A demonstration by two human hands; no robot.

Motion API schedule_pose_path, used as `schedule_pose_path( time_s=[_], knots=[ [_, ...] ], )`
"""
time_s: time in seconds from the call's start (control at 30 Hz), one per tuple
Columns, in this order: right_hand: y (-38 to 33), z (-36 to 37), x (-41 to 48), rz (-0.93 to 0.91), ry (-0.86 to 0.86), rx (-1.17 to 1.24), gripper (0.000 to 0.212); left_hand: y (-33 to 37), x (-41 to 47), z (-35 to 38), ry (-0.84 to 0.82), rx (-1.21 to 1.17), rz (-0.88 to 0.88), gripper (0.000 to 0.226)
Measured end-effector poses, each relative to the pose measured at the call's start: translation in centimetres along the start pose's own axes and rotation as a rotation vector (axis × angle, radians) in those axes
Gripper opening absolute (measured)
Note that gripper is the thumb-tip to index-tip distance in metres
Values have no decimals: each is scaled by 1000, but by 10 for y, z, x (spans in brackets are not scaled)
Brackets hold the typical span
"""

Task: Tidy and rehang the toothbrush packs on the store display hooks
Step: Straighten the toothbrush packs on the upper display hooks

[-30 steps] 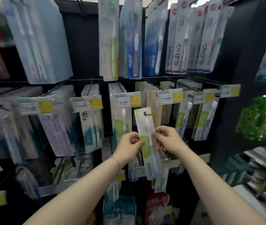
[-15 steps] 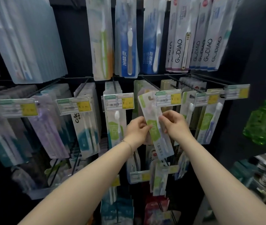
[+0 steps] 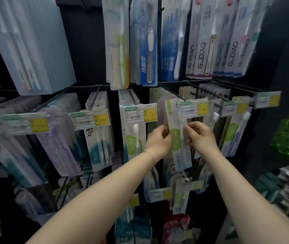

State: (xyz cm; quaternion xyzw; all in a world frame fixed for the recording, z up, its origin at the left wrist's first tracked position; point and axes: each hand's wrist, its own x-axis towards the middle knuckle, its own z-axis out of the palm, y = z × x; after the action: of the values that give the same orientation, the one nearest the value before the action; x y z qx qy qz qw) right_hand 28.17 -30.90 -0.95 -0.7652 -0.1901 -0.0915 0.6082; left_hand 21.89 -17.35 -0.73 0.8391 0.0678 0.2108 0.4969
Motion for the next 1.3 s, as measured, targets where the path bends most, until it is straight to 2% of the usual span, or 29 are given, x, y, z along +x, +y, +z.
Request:
schedule_pose_path(
  time_s=[0.2, 0.3, 0.4, 0.57, 0.7, 0.83, 1.0, 1.1, 1.2, 1.3],
  knots=[
    [9, -3, -1, 34, 5, -23, 11, 3, 0, 5, -22, 9, 4, 17],
    [14, -10, 10, 148, -66, 55, 18, 4, 4, 7, 75, -5, -21, 21],
    [15, -11, 23, 230, -93, 22, 17, 5, 8, 4, 147, -1, -64, 30],
    [9, 1, 28, 132, -233, 25, 16, -1, 18, 5, 92, -14, -102, 28],
    [11, 2, 34, 193, -222, 196, 20, -4, 27, 4, 97, 0, -114, 20],
    [4, -2, 37, 130, -254, 222, 17, -3, 29, 4, 111, -34, -110, 11],
    [-8, -6, 41, 79, -371, 120, 20, -3, 30, 0, 139, -24, -119, 1],
    [-11, -10, 42, 70, -426, -10, 22, -2, 27, -1, 126, -3, -82, 2],
    [-12, -13, 46, 72, -452, -43, 20, 0, 23, -1, 73, 36, -17, 17],
    [-14, -15, 45, 56, -465, -41, 20, 4, 21, -1, 54, 69, -5, 23]
  ],
)
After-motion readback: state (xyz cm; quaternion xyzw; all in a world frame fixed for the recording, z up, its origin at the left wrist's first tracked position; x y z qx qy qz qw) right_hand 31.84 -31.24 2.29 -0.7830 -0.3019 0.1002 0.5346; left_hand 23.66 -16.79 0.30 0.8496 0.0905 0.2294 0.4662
